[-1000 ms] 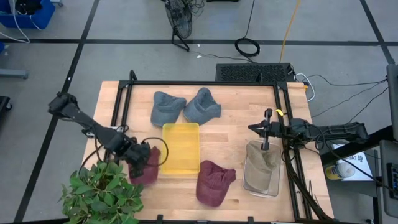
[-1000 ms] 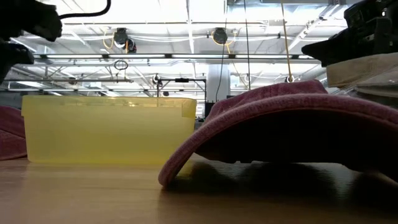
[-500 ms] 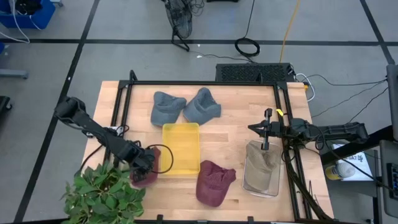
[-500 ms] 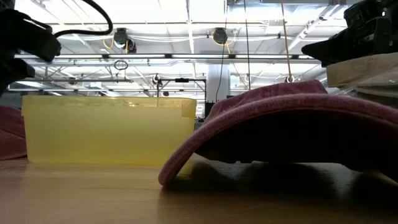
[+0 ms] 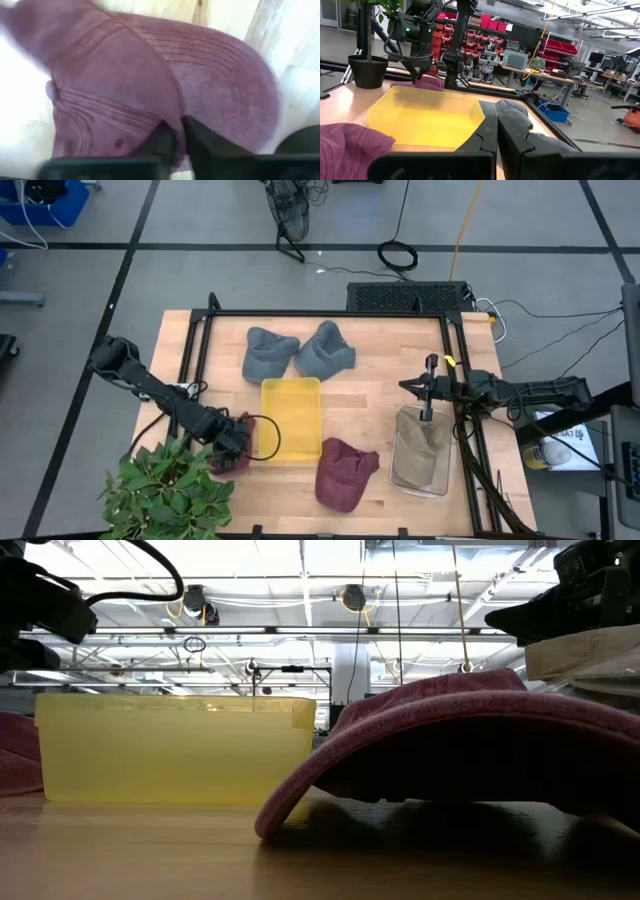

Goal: Pick & Place hat
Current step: Put the left red cap into the yellow bin

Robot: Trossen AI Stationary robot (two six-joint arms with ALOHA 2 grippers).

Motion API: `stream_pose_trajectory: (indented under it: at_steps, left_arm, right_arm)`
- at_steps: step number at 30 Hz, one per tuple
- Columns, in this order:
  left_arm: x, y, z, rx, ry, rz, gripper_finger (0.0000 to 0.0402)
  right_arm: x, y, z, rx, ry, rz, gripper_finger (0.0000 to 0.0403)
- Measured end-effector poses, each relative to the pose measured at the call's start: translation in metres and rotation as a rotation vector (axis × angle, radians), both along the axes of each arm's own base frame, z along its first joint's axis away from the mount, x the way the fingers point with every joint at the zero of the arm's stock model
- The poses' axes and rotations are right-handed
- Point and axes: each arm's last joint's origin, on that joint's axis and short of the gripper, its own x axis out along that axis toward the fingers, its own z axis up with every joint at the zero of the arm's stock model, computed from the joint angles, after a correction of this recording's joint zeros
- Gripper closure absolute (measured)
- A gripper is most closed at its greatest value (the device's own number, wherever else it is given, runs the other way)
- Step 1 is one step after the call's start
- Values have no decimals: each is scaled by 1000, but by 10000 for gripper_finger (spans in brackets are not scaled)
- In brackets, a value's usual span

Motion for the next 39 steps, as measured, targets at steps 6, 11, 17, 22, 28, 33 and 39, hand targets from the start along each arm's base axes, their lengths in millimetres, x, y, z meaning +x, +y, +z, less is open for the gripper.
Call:
stream_pose_trajectory:
  at_steps: [6, 11, 17, 22, 28, 33, 39]
  left_arm:
    - [-1, 3, 4, -18, -8, -35, 381]
    - [0, 0, 25, 16, -69, -74, 392]
    - [1, -3, 68, 175, -144, -123, 394]
    - [10, -2, 103, 319, -314, -193, 396]
    - [40, 7, 124, 458, -564, -318, 394]
    - [72, 19, 127, 437, -681, -366, 392]
    - [100, 37, 105, 412, -594, -376, 394]
  right_arm:
    - [0, 0, 0, -18, 0, -1, 403]
    - [0, 0, 0, -19, 1, -2, 403]
    - [0, 0, 0, -19, 0, -1, 403]
    - [0, 0, 0, -19, 0, -1, 403]
    - [0, 0, 1, -18, -4, -1, 403]
    - [0, 0, 1, -16, -7, 0, 403]
    - [0, 0, 1, -16, -6, 1, 403]
